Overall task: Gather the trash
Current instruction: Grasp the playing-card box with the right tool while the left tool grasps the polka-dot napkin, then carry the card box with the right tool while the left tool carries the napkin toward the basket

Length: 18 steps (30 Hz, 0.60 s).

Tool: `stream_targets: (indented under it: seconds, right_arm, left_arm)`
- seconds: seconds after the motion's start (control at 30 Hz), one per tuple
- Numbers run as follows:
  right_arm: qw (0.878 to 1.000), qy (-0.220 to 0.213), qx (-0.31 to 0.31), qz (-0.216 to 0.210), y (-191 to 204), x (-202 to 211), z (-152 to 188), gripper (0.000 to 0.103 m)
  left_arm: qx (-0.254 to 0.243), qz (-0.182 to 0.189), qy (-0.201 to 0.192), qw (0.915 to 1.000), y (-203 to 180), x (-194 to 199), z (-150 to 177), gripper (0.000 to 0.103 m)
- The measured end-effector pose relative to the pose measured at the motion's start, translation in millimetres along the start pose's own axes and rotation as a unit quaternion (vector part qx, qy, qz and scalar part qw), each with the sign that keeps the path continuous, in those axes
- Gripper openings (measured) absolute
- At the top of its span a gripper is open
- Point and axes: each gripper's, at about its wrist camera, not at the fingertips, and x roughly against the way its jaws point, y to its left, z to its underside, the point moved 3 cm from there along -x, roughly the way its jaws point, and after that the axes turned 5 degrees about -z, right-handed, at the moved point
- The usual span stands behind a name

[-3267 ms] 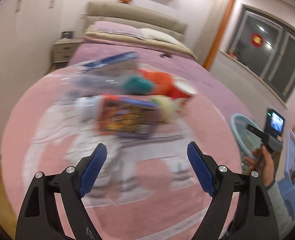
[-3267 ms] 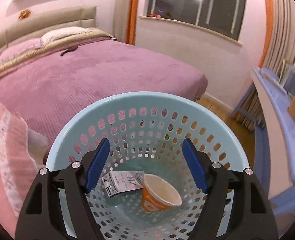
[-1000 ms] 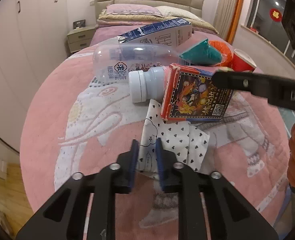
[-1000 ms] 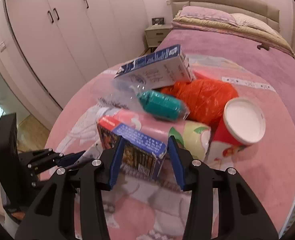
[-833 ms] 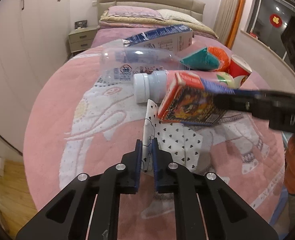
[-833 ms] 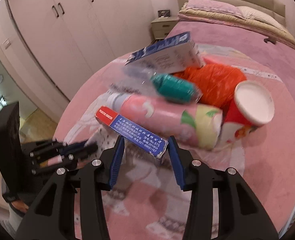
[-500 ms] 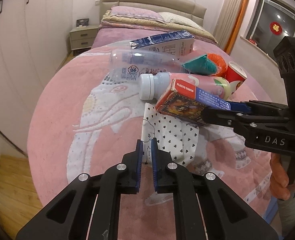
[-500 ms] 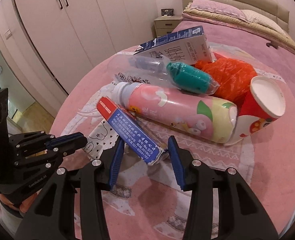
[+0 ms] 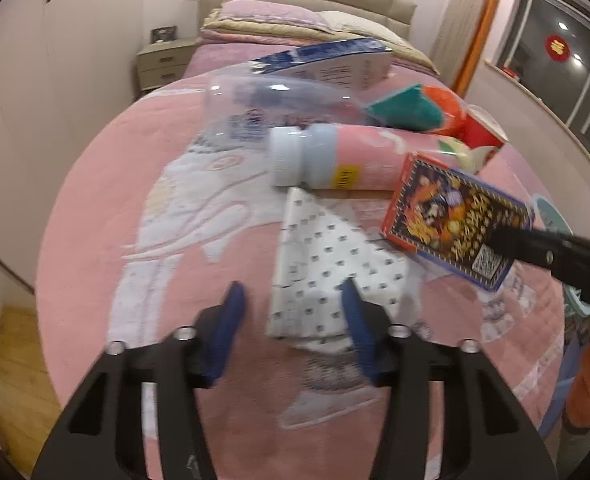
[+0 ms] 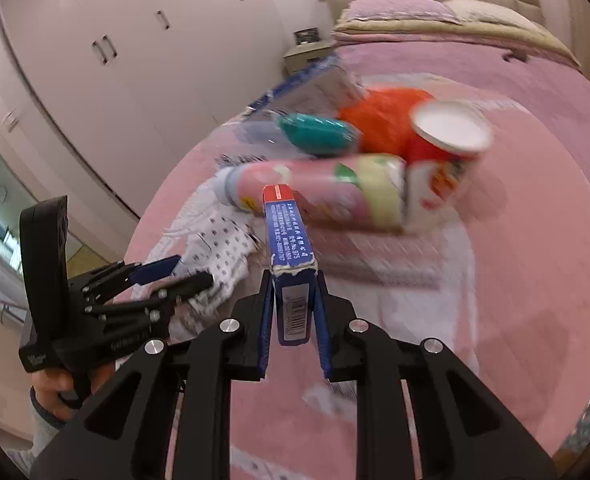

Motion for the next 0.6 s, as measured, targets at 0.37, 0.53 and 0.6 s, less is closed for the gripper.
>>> stream_targets:
  seconds: [0.37, 0.53, 0.6]
  right_arm:
    - [0.996, -0.017, -0.081, 0.043, -37.2, 44.2, 40.3, 0.019]
    - [0.992, -0.024, -0.095, 0.085, -60.2, 56.3, 50.9, 0.052]
    - [0.99, -0.032, -0.084, 0.111, -62.2, 60.1, 51.2, 0.054]
  left_arm:
    - [-0.027, 0.012, -0.024, 0.9993, -28.5, 13.6, 5.0, 0.003]
    - [-0.026, 0.017, -0.041, 0.9987, -30.0, 29.0, 4.8, 0.002]
    - [-0.027, 0.019, -0.044, 0.9985, -32.5, 31.6, 2.5, 0.002]
